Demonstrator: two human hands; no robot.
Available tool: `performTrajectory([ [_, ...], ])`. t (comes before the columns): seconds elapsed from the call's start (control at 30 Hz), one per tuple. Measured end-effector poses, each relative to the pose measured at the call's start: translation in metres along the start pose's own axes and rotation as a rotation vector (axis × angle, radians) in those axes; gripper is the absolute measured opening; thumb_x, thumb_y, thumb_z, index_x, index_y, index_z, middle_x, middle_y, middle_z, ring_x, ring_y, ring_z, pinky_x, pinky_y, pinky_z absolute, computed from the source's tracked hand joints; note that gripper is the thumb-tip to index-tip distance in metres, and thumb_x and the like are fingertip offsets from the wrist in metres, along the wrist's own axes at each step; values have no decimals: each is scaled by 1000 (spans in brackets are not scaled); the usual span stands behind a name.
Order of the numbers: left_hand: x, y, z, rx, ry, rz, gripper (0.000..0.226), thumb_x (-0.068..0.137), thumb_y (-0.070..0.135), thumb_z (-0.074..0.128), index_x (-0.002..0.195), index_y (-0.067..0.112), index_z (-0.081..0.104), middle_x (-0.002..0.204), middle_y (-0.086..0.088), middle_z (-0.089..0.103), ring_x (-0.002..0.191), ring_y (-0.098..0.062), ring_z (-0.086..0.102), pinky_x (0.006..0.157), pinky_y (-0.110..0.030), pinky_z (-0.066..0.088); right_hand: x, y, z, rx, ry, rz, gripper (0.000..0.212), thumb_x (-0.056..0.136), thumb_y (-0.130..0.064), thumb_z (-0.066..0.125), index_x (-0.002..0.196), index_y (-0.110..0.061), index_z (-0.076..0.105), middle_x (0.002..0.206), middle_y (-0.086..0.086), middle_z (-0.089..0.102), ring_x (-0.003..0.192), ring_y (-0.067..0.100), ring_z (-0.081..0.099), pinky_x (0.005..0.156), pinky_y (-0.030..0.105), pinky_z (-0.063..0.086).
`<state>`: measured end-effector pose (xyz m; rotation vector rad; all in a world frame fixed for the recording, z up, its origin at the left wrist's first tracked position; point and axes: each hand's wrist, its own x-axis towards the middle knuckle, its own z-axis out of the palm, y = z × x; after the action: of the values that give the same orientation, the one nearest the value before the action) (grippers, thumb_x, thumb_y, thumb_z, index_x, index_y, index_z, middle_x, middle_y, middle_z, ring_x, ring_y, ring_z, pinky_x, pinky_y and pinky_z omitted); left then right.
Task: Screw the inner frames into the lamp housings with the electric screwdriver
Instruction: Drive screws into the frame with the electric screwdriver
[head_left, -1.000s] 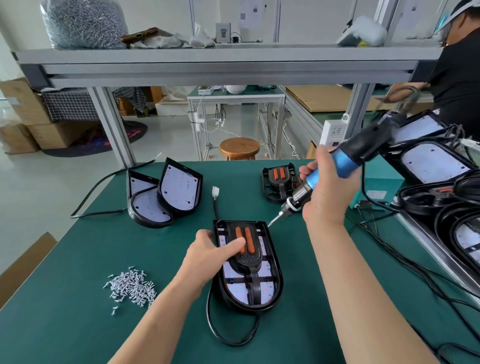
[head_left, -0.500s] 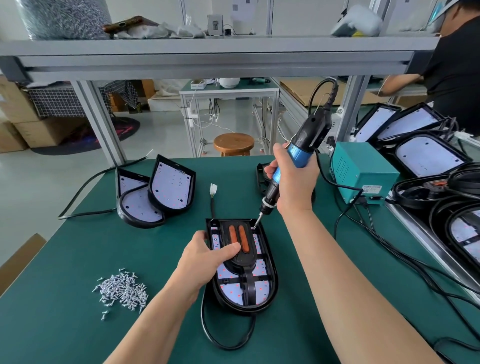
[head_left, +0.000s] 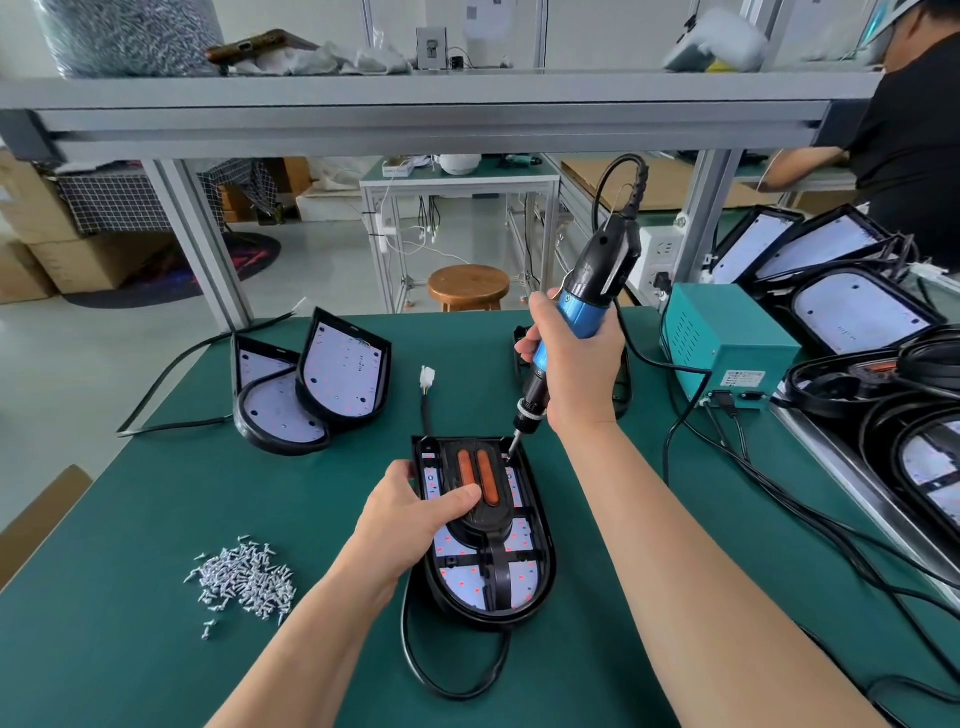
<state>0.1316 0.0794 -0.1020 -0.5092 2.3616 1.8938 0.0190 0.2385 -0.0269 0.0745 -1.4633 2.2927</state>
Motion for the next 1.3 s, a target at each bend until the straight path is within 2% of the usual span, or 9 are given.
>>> performTrajectory([
  [0.17,-1,1,1,3,-3,1,43,75,34,89,105,26,59,101,8,75,89,-9,73,73,-25,53,-2,2,2,-69,-33,-53,24,78,-22,74,95,-14,58,73,14,58,47,18,59,56,33,54],
  [0.27,0,1,1,-3,-1,5,43,74,34,89,105,26,60,101,8,75,89,-9,73,75,-27,54,-1,4,2,-77,-25,-80,22,77,-18,72,93,-14,57,71,8,57,45,18,57,54,32,52],
  [0.43,1,0,3,2,-13,11,48,70,37,89,107,26,60,105,7,75,96,-14,72,90,-38,57,5,7,-1,-82,-6,-73,19,75,-10,67,86,-10,51,65,9,51,43,19,51,50,30,46],
  [0.63,-1,1,1,14,-6,-2,57,60,46,85,107,28,60,106,7,74,98,-16,72,92,-40,57,7,13,-6,-36,16,-34,16,76,-6,64,82,-12,51,57,2,52,46,20,50,51,30,45],
  [0.8,2,0,-1,4,-14,-21,41,76,29,89,107,24,62,103,5,76,95,-16,74,92,-40,58,5,10,-13,-7,-76,33,18,76,-6,64,87,-10,51,52,2,54,48,21,50,56,31,46],
  [1.03,2,4,0,-7,-47,-29,42,77,25,88,110,21,63,104,2,77,94,-17,75,91,-39,58,1,0,-24,108,-113,66,25,76,-9,70,100,-11,61,59,4,54,53,20,55,56,30,50],
  [1.13,2,8,-1,-12,-61,-31,49,71,30,89,111,20,63,106,1,77,96,-19,74,93,-42,58,3,-13,-22,143,-133,50,23,77,-8,70,98,-10,60,59,4,54,53,21,53,57,30,50],
  [1.3,1,6,-2,-19,-54,-36,61,59,40,86,113,21,63,107,2,76,98,-20,74,95,-44,57,11,-46,-32,416,-94,89,16,83,-6,69,93,-15,61,71,1,52,56,14,50,55,26,47],
])
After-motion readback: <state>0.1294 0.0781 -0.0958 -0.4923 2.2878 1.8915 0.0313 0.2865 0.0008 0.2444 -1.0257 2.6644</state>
